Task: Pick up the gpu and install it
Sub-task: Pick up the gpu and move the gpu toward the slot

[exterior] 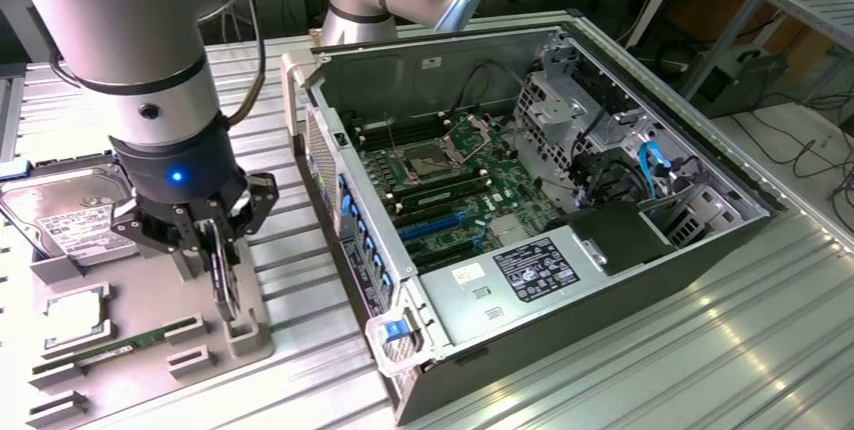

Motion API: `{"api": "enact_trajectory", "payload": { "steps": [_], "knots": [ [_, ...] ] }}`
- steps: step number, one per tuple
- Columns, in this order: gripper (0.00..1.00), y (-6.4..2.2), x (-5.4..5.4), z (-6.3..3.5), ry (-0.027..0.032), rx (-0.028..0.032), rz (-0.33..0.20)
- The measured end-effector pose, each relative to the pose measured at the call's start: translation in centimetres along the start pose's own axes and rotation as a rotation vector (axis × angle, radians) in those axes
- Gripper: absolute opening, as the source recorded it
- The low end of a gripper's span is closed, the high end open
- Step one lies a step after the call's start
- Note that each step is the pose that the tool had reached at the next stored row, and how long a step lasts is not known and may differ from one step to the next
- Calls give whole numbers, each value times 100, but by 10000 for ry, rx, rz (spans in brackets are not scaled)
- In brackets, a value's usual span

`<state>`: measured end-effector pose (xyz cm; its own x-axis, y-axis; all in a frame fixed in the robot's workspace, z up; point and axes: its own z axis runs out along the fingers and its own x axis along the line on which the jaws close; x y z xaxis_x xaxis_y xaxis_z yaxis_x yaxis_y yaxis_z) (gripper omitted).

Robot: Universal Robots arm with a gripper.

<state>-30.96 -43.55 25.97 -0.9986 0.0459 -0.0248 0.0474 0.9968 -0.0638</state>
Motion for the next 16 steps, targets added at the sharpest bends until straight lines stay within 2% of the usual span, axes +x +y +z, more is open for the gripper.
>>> {"api": "enact_trajectory", "payload": {
  "steps": [16],
  "knots": [
    [27,-7,-7,-113,186,-28,-11]
  ]
}}
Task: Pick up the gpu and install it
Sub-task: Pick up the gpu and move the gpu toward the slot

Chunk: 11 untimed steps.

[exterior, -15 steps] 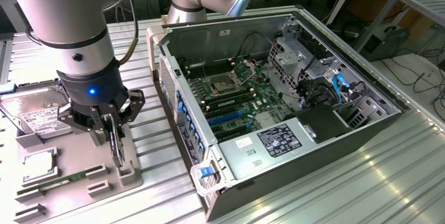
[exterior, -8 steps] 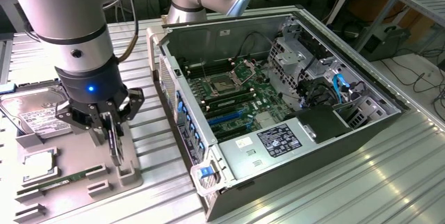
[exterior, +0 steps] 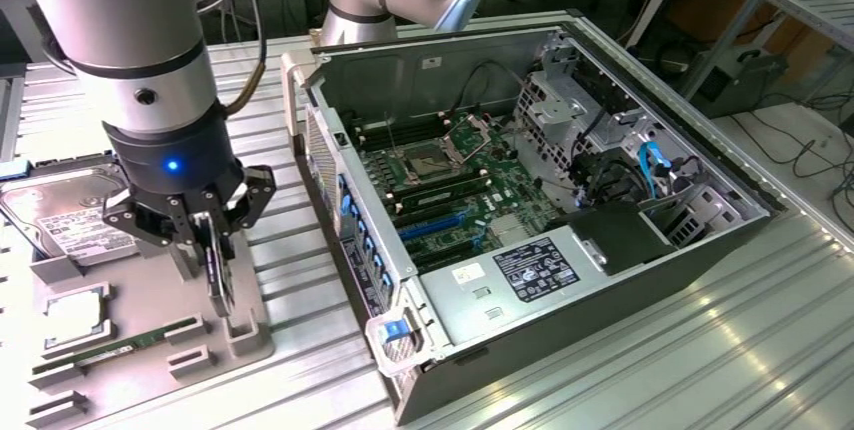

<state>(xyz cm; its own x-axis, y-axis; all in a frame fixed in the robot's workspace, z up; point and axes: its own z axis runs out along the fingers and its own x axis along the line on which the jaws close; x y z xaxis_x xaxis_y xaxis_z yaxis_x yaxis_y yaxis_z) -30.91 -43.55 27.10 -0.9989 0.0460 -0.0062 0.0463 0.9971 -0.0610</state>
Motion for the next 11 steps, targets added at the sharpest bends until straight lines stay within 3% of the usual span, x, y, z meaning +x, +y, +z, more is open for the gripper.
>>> {"api": "enact_trajectory", "payload": {
  "steps": [11],
  "knots": [
    [27,-6,-3,-99,116,-18,-7]
  ]
}}
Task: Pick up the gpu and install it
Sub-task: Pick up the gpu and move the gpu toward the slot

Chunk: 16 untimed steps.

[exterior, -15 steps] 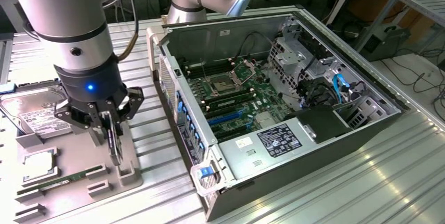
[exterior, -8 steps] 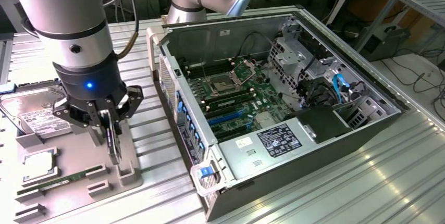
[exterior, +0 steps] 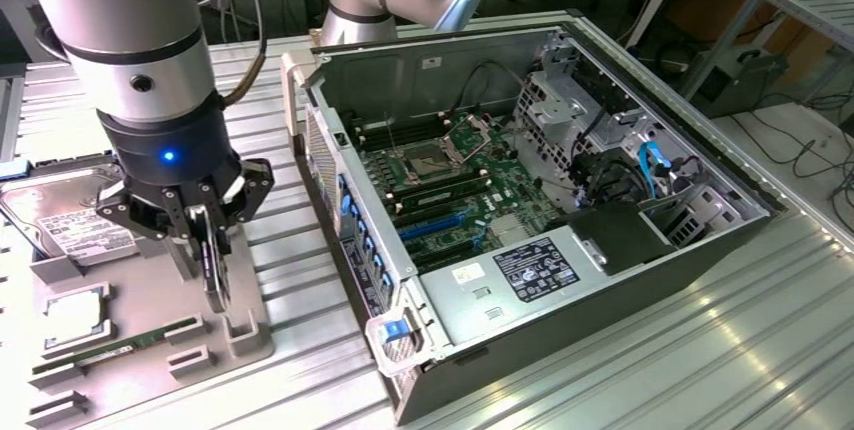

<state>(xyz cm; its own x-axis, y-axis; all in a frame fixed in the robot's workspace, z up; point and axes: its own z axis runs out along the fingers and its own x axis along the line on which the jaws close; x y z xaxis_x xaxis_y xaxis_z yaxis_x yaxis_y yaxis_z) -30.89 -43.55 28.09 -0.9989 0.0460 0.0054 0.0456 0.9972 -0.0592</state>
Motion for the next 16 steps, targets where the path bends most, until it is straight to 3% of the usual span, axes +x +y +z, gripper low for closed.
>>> {"api": "enact_trajectory", "payload": {
  "steps": [16],
  "knots": [
    [27,-11,-1,-180,138,2,-8]
  ]
}}
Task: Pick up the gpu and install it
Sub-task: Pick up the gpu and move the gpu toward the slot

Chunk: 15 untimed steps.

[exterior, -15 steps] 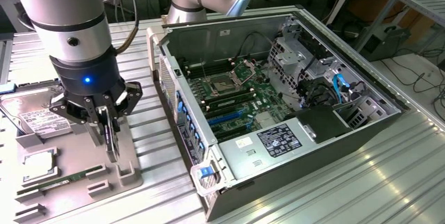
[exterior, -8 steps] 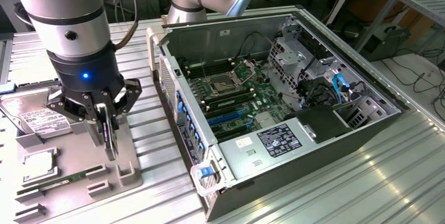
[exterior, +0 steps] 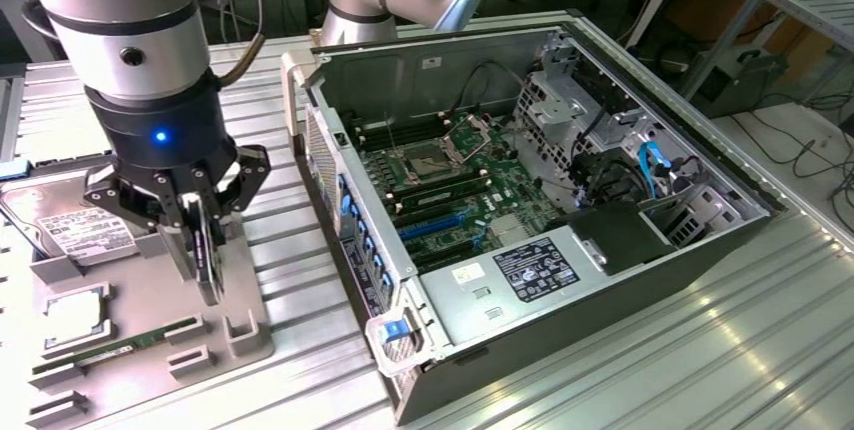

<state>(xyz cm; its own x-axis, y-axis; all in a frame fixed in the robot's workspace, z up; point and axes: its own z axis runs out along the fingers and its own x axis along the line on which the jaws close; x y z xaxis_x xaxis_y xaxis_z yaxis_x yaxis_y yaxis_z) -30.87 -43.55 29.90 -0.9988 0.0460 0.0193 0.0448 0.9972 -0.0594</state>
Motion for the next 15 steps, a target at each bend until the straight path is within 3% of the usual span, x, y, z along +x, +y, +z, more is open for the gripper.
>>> {"api": "enact_trajectory", "payload": {
  "steps": [15],
  "knots": [
    [27,-11,3,-179,88,0,-5]
  ]
}}
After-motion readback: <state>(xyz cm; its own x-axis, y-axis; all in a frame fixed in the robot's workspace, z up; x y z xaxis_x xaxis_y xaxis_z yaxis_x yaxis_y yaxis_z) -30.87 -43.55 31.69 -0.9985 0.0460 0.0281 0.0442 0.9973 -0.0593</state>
